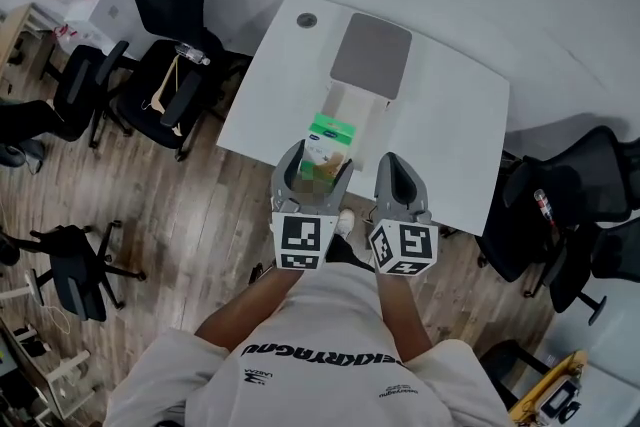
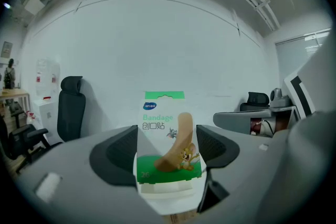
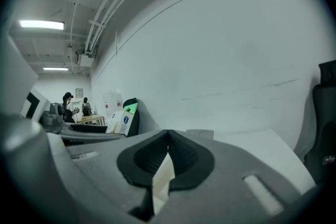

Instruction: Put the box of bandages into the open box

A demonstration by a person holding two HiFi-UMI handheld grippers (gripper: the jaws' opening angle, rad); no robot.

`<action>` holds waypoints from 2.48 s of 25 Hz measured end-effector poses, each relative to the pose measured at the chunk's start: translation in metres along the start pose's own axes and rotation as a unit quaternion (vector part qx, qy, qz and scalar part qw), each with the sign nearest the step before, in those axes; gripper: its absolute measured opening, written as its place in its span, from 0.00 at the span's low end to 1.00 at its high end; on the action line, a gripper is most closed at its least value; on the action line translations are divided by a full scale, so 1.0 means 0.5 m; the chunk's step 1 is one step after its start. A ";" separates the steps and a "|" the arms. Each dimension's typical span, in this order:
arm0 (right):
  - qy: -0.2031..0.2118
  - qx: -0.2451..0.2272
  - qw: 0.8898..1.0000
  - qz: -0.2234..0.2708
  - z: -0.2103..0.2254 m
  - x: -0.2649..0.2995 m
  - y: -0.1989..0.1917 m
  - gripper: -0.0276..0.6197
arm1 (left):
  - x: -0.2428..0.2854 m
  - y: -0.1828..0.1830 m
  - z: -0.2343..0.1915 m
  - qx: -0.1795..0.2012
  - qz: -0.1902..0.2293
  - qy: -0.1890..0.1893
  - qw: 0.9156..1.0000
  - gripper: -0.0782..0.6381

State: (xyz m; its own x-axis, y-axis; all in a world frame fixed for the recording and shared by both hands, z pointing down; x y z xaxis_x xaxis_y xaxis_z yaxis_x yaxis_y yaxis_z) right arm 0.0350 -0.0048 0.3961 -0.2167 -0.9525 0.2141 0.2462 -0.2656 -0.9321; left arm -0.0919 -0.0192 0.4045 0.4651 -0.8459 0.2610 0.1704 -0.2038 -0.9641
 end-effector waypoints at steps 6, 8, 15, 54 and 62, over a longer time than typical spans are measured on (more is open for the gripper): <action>-0.006 0.003 1.000 -0.006 0.033 0.022 0.004 0.04 | 0.045 0.005 0.018 0.008 -0.008 -0.013 1.000 0.62; -0.005 0.002 1.000 -0.010 0.036 0.032 0.000 0.04 | 0.060 0.001 0.018 0.007 -0.013 -0.013 1.000 0.62; -0.003 0.009 1.000 -0.026 0.070 0.076 -0.018 0.04 | 0.113 -0.023 0.027 0.008 -0.039 -0.015 0.999 0.62; -0.011 0.033 0.996 -0.088 0.161 0.162 -0.105 0.04 | 0.292 -0.182 0.037 -0.011 -0.173 -0.020 0.985 0.62; -0.014 0.035 0.995 -0.093 0.171 0.171 -0.110 0.04 | 0.322 -0.226 0.039 -0.005 -0.208 -0.021 0.978 0.62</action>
State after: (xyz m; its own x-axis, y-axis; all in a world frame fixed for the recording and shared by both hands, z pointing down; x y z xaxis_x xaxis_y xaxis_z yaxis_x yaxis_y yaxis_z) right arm 0.0838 -0.0844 0.4906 -0.2388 -0.8890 0.3908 0.2702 -0.4474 -0.8525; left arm -0.0195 -0.1227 0.5566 0.3931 -0.6670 0.6329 0.3446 -0.5312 -0.7740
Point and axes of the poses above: the fingertips, and each gripper's own axes: x forward along the fingers, z to its right, y out of its top, the point moved 3 cm from there along -x, backward along the fingers, and after that the axes turned 9 degrees about x, right-handed, at the moved point
